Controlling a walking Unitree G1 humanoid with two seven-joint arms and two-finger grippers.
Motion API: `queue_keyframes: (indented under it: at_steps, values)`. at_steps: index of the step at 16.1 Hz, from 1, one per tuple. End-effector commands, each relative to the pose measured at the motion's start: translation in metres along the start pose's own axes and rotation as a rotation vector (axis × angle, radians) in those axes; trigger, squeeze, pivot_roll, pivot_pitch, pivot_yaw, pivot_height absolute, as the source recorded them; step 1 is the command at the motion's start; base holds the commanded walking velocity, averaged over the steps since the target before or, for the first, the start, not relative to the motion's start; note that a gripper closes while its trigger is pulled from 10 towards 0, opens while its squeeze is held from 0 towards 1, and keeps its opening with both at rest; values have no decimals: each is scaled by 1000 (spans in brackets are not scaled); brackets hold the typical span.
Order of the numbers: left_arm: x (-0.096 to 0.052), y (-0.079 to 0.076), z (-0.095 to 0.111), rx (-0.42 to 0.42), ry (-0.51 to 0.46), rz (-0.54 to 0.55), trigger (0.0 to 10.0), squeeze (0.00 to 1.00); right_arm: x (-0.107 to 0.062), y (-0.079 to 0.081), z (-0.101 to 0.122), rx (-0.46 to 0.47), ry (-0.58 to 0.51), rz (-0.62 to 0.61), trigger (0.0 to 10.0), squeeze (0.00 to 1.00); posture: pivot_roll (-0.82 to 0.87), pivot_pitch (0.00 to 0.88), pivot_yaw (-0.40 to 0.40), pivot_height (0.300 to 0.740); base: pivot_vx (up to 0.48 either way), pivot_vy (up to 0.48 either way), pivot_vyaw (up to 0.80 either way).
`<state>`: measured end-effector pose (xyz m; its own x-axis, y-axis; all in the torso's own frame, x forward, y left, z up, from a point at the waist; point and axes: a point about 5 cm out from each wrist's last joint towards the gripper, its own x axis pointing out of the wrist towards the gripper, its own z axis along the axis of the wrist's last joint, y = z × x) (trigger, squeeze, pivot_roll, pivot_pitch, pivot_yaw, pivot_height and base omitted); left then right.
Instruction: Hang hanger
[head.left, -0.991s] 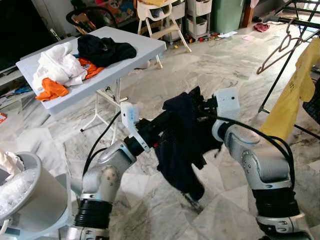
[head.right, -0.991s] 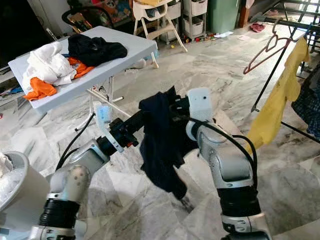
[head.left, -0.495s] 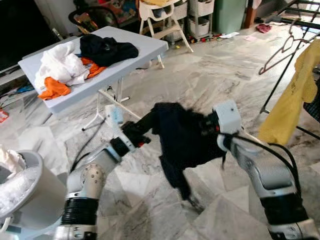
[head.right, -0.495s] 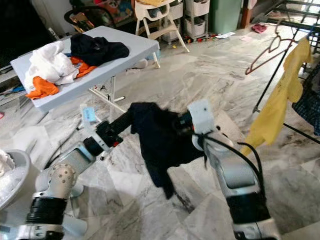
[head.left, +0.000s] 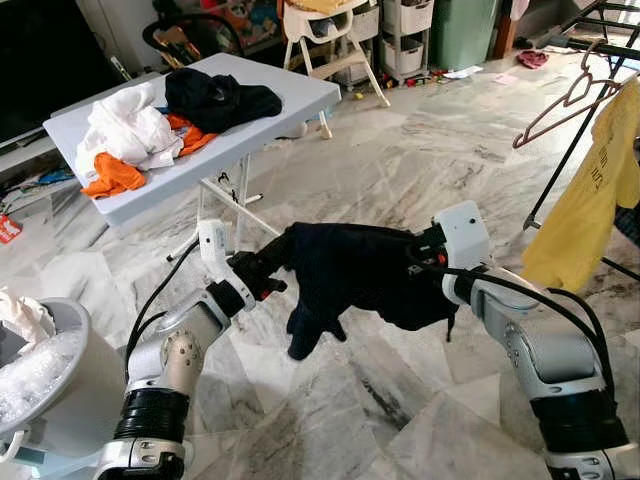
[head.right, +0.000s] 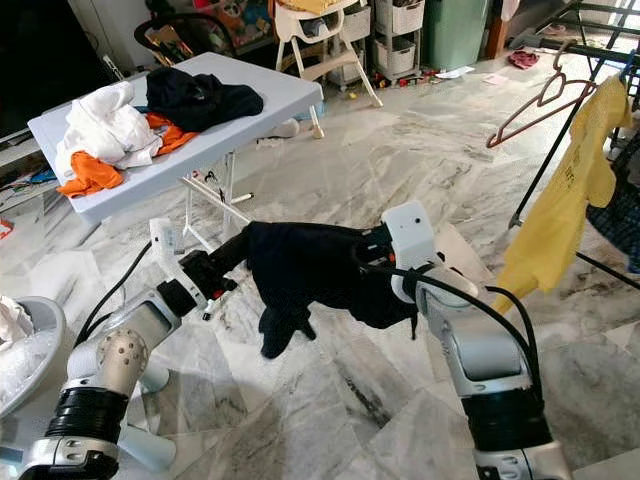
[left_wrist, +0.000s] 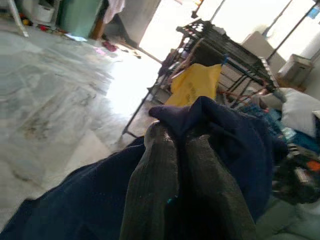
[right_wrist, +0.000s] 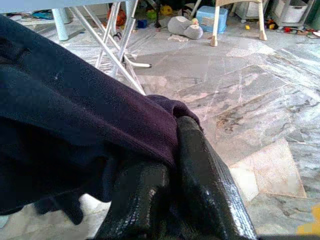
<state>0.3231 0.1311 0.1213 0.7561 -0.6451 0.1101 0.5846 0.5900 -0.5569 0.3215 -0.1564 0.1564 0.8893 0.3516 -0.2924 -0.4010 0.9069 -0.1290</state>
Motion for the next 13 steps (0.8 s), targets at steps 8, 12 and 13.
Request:
queue_keyframes:
  at_steps: [8,12,13]
  values:
    - [-3,28,25,224,-79,251,0,0,-13,20,4,-21,-18,235,0,0,-203,3,163,740,0,0,0]
    - [-1,31,32,321,-97,306,0,0,-22,31,4,-43,-28,365,0,0,-207,6,166,740,0,0,0]
    - [0,31,31,333,-94,303,0,0,-25,33,5,-44,-31,385,0,0,-208,8,167,740,0,0,0]
